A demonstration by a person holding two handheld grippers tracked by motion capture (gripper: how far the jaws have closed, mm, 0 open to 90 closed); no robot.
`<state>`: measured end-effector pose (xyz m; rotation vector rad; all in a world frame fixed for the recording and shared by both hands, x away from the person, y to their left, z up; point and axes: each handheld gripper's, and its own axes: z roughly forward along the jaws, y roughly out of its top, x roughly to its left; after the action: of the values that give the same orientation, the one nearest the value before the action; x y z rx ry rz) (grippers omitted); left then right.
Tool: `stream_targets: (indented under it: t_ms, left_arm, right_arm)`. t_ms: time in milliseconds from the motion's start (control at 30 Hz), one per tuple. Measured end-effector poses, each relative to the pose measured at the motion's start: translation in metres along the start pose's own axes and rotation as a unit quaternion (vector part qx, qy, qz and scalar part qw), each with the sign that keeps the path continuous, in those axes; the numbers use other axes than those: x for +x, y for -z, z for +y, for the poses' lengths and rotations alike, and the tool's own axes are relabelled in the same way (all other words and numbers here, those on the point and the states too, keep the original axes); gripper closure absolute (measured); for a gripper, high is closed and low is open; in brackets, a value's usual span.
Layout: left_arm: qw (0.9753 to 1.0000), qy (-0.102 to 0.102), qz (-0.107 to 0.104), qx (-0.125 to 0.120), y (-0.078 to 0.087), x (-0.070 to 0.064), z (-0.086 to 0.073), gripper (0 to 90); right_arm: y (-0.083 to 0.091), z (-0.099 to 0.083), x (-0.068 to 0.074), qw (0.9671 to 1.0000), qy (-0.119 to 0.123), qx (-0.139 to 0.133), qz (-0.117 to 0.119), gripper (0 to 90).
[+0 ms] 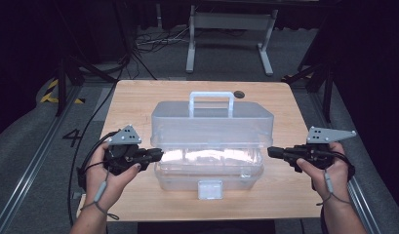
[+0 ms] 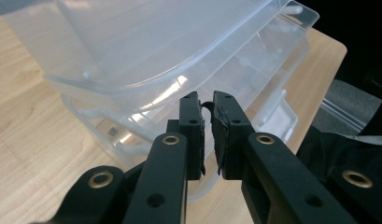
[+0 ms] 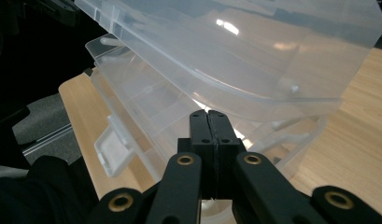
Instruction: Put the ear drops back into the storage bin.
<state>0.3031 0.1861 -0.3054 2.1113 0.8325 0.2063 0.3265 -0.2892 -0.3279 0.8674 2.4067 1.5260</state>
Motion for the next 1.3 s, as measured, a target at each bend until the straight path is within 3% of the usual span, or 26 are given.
stream_targets:
  t_ms: [533,800,1000,1300]
  left_arm:
    - [0.9985,0.010,-0.008,0.054,0.001,0.001,-0.004,79.0]
    - [0.9959,0.007,-0.015,0.089,-0.004,0.001,-0.006,78.3]
    - [0.9945,0.007,-0.011,0.103,-0.007,0.001,-0.006,75.1]
    - [0.9914,0.009,-0.022,0.129,-0.012,0.005,-0.010,74.7]
  right_arm:
    - [0.001,-0.010,0.001,0.9995,-0.011,0.029,0.003,90.0]
    - [0.000,-0.015,0.003,0.9987,-0.016,0.048,0.009,90.0]
    - [0.000,-0.016,0.003,0.9980,-0.018,0.059,0.012,90.0]
    - [-0.004,-0.020,0.003,0.9964,-0.018,0.081,0.016,90.0]
